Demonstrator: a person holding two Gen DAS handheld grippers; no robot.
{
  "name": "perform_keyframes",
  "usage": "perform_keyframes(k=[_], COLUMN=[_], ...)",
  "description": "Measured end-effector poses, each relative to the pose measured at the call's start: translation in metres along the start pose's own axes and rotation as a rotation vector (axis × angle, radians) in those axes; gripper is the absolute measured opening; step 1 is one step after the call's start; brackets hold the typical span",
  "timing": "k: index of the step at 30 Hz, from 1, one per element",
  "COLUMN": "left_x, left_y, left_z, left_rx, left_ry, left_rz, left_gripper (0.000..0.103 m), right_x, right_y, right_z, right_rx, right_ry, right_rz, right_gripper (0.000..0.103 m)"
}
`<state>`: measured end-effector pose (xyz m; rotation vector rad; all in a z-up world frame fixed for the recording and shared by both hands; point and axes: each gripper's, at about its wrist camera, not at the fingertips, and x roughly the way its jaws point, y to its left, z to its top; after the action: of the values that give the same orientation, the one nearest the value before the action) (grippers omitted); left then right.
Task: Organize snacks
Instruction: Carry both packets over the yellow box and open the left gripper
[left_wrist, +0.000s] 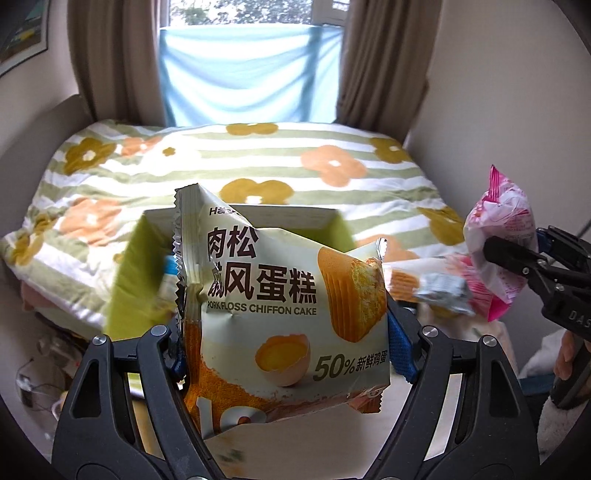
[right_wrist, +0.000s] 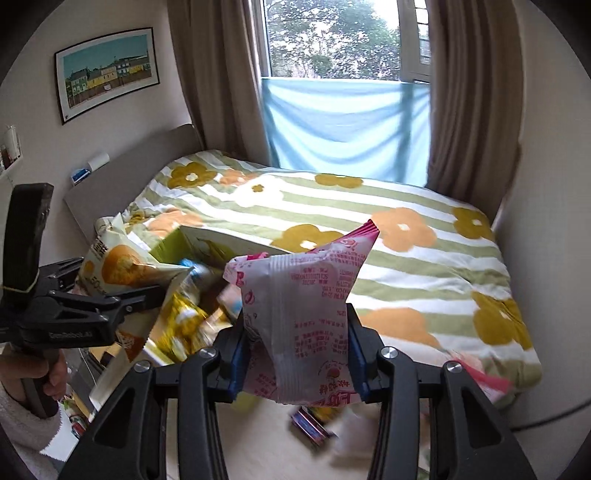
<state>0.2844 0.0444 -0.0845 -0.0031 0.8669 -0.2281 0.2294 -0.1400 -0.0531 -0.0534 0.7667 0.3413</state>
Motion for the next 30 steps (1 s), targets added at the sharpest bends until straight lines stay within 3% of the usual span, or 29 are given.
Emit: perform_keyframes(k=[6,12,15,16,18,30], left_x=[0.03,0.062,0.07,0.072,0.072,0.07], left_y=[0.069,0.117,0.126,0.128,0.126,0.114], left_z=[0.007,-0.007,-0.014,-0.016,-0.019,-0.05], left_rx=[-0.012,-0.045,-0.061,-0.061,-0.05,-0.037], left_ry=[0.061,0.138,0.156,0.152,0.144,0.188], left_rz=[0.01,0.033,0.026,0.03,0.028,0.035], left_gripper=[0.078,0.078,0.08,0.084,0.103,0.103], right_x=[0.058,0.109,0.126,0.129,0.134,0.16], right_y=[0.048,0.086,0.096,0.098,0.097,0.093], right_z=[0.019,0.018,0.015,0.015,0.015,0.014], right_rx=[0.009,0.023,0.03,0.03,0.027,0.053], right_ry=[0.059,0.146,0.187,0.197,0.214,0.303], right_rz=[0.036,0.07,0.087,0.09,0.09,0.141], right_gripper=[0.041,0.041,0.041,0.041,0.041,0.042])
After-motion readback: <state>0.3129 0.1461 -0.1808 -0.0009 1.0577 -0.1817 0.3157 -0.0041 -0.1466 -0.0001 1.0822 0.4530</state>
